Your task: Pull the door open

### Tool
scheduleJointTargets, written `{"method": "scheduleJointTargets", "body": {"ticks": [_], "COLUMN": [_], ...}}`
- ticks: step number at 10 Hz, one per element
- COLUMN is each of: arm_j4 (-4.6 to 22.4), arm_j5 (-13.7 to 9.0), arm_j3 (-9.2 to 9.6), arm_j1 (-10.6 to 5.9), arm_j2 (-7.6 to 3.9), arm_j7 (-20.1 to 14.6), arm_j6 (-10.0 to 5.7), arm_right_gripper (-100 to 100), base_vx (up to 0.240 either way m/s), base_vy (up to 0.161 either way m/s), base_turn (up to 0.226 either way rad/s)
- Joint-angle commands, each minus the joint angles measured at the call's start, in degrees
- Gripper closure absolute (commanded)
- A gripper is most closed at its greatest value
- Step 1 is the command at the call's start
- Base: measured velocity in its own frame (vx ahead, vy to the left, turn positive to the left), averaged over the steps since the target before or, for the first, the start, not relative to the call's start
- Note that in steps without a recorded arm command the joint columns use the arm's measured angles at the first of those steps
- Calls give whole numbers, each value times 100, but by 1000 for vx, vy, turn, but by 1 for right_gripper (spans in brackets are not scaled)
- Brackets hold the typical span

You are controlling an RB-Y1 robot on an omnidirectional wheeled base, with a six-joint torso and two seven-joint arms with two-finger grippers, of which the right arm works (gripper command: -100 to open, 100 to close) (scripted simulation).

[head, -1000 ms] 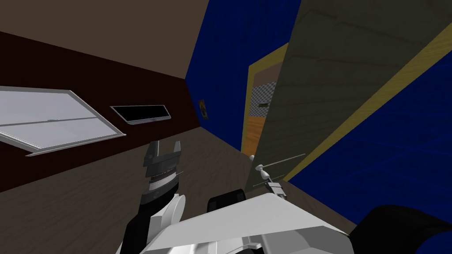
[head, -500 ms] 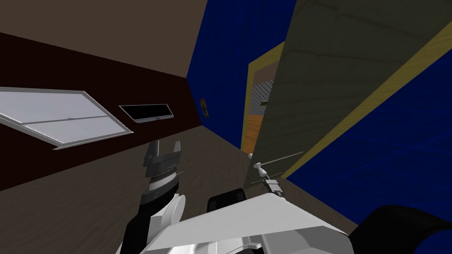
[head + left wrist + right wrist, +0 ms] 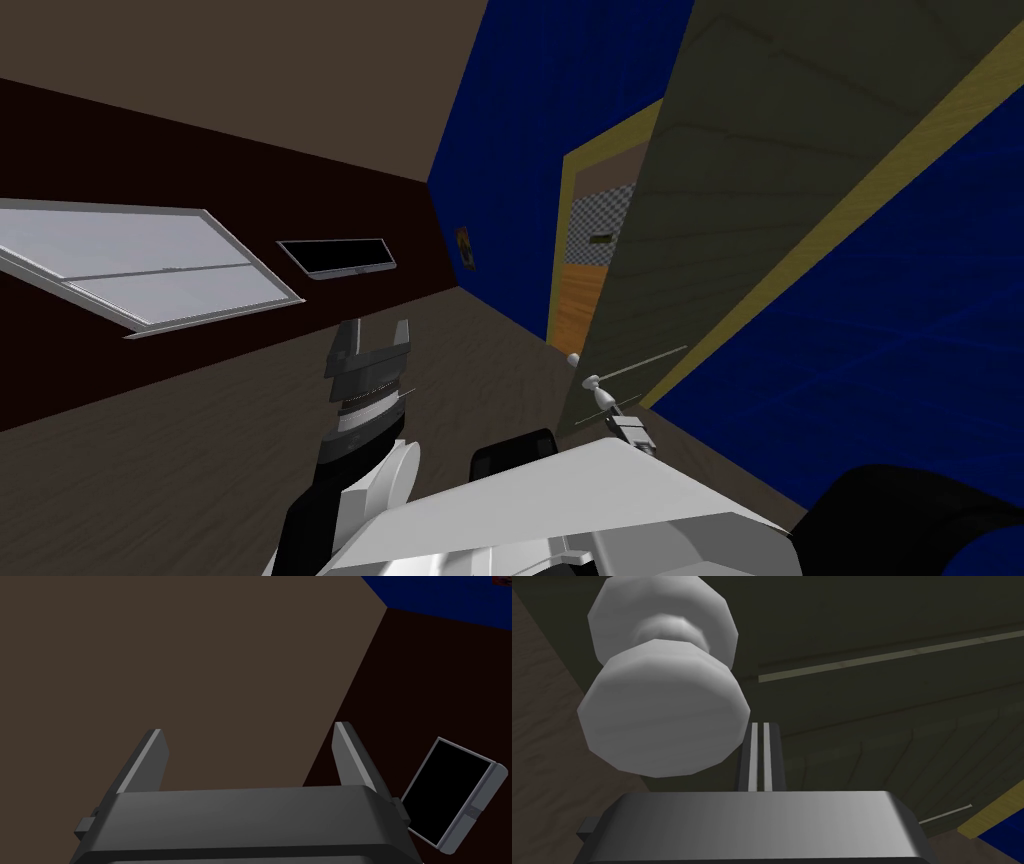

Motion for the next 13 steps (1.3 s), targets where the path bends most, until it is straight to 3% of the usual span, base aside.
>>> {"method": "scheduleJointTargets", "body": {"ticks": [1,2,3,4,5,10,11,13], "arm_j4": [-170,-170,-277,-205,-205,-205,-101,-45], "arm_j5": [-8,-8,-82,-92,-92,-92,-59,11], "arm_j3": [28,28,30,-4,-4,-4,33,91], "arm_j1": [19,19,139,139,139,139,92,2], "arm_j2": [-71,-71,-215,-162,-162,-162,-134,-90], "arm_j7": [-89,-89,-216,-104,-104,-104,-99,-94], "arm_j6": [-88,-88,-51,95,95,95,97,-8], "arm_right_gripper": [-100,-100,-100,-100,100,100,-100,-100], "base_vx": [63,28,55,41,3,-6,-79,-197], "base_vy": [55,10,28,-3,-25,-4,-55,-63], "base_turn": [11,20,32,-7,-2,1,102,112]}}
